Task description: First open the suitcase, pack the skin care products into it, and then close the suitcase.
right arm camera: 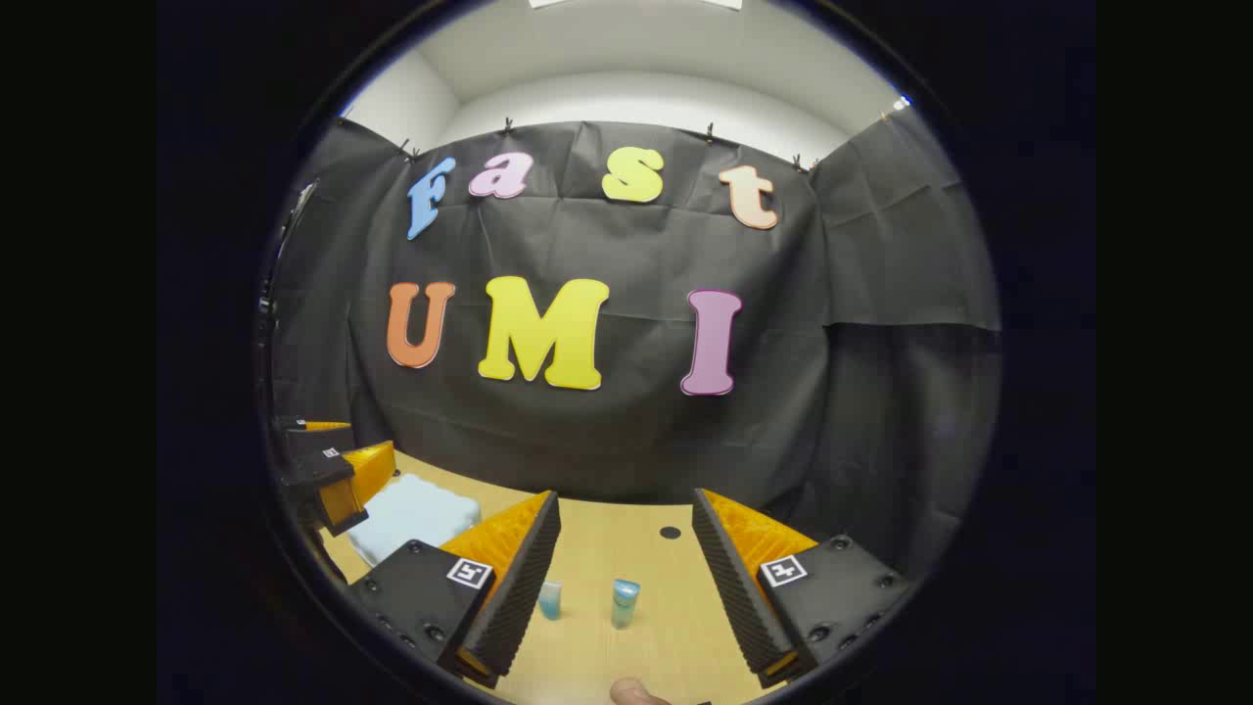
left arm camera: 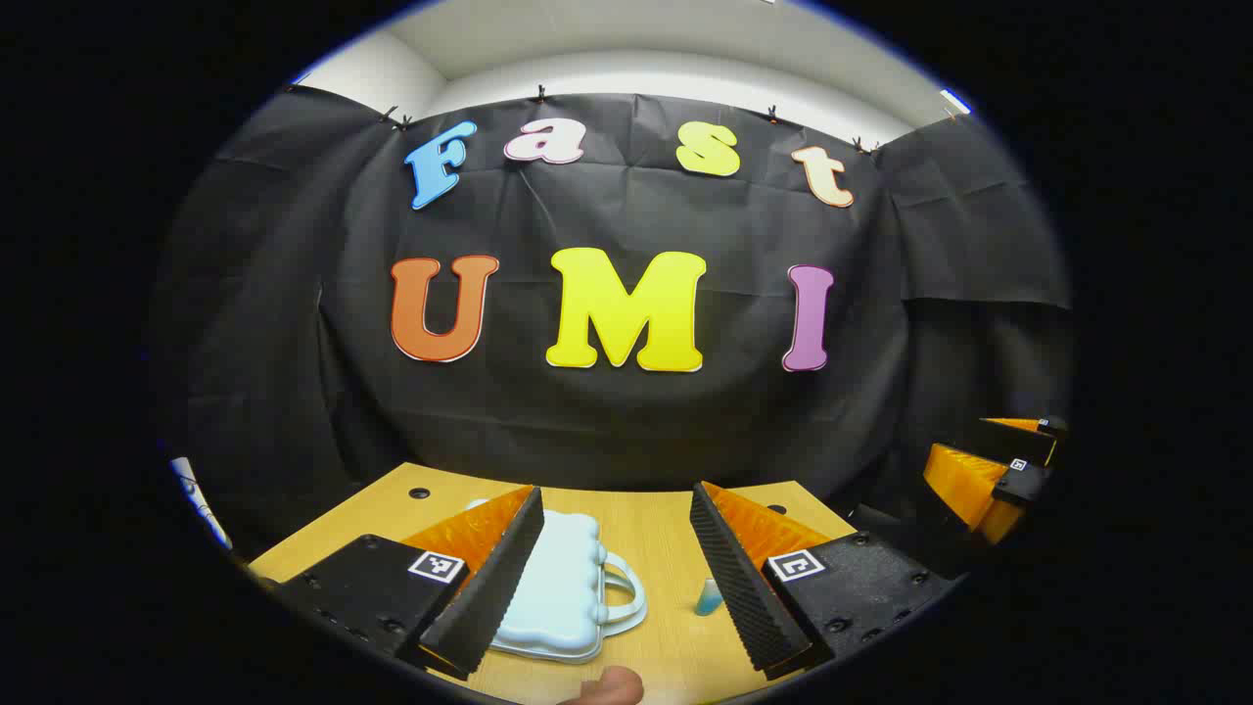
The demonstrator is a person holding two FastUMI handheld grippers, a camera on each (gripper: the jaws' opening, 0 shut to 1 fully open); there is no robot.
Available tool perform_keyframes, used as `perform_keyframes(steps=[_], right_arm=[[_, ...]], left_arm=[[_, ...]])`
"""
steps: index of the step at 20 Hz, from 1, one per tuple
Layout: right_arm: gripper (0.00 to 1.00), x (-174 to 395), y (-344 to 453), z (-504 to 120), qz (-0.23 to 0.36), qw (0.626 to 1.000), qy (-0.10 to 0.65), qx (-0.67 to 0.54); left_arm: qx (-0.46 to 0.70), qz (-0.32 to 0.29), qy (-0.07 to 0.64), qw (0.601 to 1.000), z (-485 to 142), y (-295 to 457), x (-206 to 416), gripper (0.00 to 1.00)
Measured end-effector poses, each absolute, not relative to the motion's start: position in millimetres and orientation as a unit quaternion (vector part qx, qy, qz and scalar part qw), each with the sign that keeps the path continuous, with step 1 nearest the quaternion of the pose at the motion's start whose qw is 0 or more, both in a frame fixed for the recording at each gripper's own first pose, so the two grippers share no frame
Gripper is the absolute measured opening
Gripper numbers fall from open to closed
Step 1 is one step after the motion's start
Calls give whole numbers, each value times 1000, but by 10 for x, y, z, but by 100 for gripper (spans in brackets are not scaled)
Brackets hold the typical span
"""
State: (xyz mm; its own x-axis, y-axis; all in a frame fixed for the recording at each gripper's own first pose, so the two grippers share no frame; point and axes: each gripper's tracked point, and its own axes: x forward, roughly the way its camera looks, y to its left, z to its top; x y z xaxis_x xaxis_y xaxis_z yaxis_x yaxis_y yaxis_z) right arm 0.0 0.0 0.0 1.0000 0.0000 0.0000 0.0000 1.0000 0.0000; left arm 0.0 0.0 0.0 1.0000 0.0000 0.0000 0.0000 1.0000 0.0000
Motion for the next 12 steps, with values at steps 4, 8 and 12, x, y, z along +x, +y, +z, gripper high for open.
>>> perform_keyframes(steps=[4, 8, 12], right_arm=[[81, 69, -72, -29, -1, 1000, 4, 3], [81, 100, -113, -18, 2, 1000, 4, 2], [81, 112, -131, -30, 8, 1000, 6, -4]], left_arm=[[0, -7, -7, 1000, 64, -134, 17, 96], [5, -6, -8, 1000, 65, -183, 32, 96], [4, -2, -9, 1000, 52, -201, 33, 96]])
